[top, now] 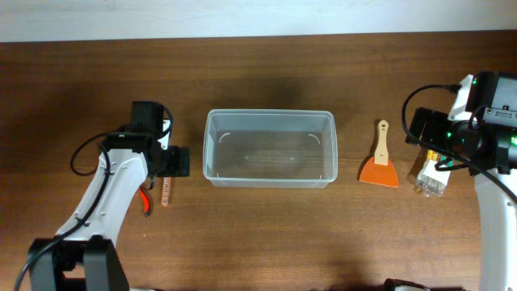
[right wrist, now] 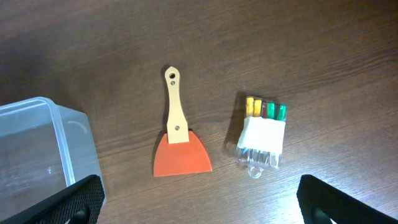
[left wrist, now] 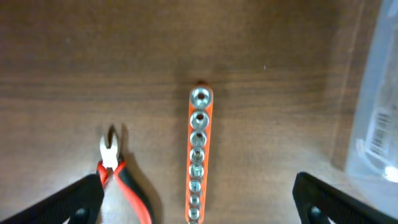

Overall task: Pack container
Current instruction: 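Grasp the orange socket rail with the left gripper and lift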

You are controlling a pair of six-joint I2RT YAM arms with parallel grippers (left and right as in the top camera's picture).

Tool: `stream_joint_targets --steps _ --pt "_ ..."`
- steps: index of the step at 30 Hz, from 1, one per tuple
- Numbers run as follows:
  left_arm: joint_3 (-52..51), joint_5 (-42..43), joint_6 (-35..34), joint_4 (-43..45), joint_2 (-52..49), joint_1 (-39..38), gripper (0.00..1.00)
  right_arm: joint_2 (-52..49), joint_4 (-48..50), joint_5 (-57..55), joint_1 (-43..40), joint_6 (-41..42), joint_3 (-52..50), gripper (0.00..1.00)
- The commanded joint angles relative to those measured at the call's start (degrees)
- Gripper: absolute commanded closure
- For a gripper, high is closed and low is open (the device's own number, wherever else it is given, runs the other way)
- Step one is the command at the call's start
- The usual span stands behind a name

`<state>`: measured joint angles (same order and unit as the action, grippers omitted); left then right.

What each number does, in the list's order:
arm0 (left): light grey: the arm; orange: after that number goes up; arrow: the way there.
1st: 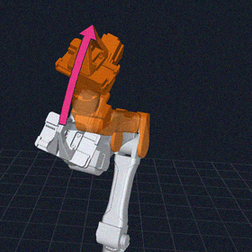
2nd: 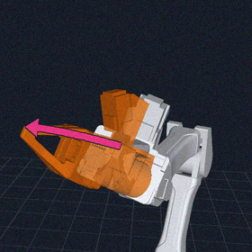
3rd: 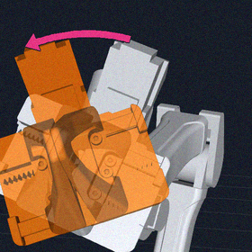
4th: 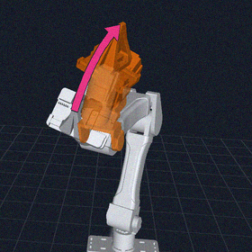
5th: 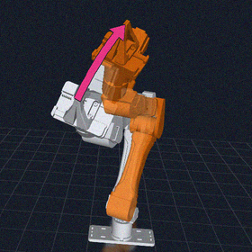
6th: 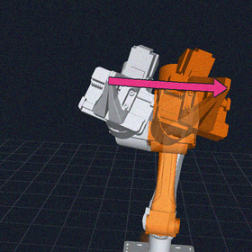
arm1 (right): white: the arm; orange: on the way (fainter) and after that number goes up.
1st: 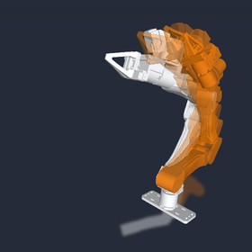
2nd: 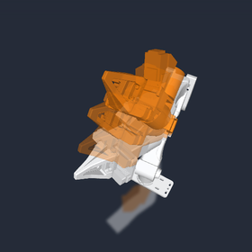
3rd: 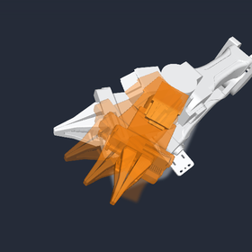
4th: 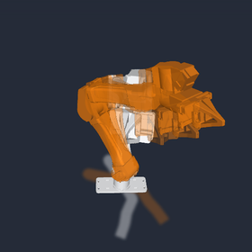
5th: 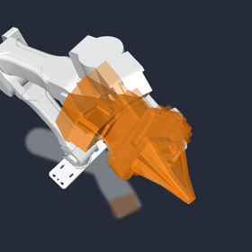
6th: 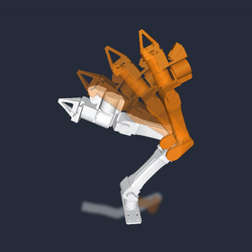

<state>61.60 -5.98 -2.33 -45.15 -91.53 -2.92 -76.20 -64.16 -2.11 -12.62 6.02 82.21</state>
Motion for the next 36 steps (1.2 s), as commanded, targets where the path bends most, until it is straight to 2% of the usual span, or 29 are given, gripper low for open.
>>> stream_joint_targets --steps 1,9,17,22,30,36 --pt "-0.66 0.63 2.12 1.88 -3.80 0.48 0.01 -0.09 0.04 0.13 -0.15 0.46 0.68 0.01" --pt "-0.66 0.66 2.14 2.89 -11.89 0.63 0.01 -0.09 0.04 0.13 -0.15 0.46 0.68 0.01" --pt "-0.66 0.94 2.19 2.84 -15.74 0.63 0.00 -0.09 0.04 0.13 -0.15 0.46 0.68 0.01" --pt "-0.68 5.97 4.70 2.86 -17.16 0.63 0.05 -0.09 0.04 0.13 -0.15 0.46 0.68 0.01" --pt "-1.09 6.71 4.70 2.32 -18.14 0.63 0.11 -0.09 0.04 0.13 -0.15 0.46 0.68 0.01" --pt "-2.95 6.69 4.55 2.29 -18.14 0.63 0.51 -0.09 0.04 0.13 -0.15 0.46 0.68 0.01"
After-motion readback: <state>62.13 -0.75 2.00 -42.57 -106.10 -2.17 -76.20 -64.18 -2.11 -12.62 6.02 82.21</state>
